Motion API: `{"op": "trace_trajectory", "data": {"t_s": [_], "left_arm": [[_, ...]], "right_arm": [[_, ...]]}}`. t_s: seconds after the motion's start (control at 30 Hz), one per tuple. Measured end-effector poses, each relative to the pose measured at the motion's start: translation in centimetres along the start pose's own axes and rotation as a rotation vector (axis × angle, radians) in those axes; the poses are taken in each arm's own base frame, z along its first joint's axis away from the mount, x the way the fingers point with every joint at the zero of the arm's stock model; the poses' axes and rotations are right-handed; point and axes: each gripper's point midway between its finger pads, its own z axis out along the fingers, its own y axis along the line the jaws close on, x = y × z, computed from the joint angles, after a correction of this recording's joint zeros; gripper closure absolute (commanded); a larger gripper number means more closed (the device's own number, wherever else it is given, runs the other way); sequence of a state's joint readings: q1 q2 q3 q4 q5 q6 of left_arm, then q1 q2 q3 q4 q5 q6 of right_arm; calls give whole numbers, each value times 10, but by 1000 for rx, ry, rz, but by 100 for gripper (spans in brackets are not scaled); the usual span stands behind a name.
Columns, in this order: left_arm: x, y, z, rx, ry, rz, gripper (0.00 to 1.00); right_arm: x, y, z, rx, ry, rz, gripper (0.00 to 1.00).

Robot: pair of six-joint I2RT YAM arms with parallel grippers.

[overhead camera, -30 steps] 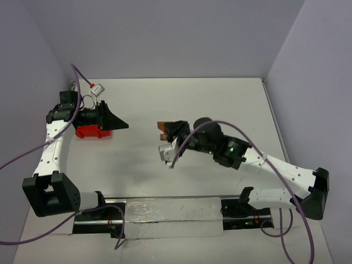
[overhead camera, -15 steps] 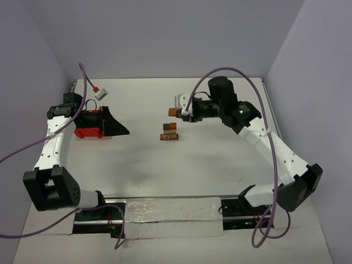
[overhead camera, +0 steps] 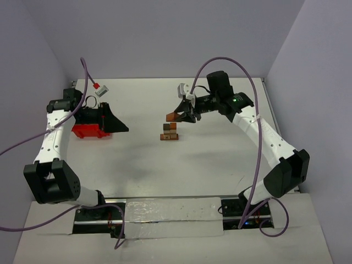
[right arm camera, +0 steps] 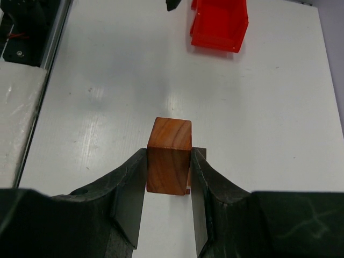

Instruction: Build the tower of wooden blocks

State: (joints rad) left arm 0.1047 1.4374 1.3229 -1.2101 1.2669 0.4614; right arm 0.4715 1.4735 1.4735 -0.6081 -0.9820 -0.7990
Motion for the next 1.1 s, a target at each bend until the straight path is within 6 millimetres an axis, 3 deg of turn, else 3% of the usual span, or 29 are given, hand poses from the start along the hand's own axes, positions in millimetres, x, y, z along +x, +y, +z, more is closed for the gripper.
{"op": "trace_trajectory", "data": {"t_s": [0.17, 0.37, 0.5, 0.83, 1.1], "left_arm": [[-5, 6, -1, -26, 8, 24, 1], [-7, 32, -3, -177, -26, 76, 1], [-22, 35, -8, -257, -84, 154, 1], [-47, 47, -6, -258, -146, 187, 1], [-47, 48, -2, -231, -138, 185, 1]], "right_arm": [[21, -9, 7, 5, 6, 45, 98], [51, -15, 21, -3, 31, 86, 98], [60, -16, 25, 3, 29, 81, 98], [85, -25, 41, -13, 39, 90, 98], [109, -23, 52, -59, 68, 127, 98]]}}
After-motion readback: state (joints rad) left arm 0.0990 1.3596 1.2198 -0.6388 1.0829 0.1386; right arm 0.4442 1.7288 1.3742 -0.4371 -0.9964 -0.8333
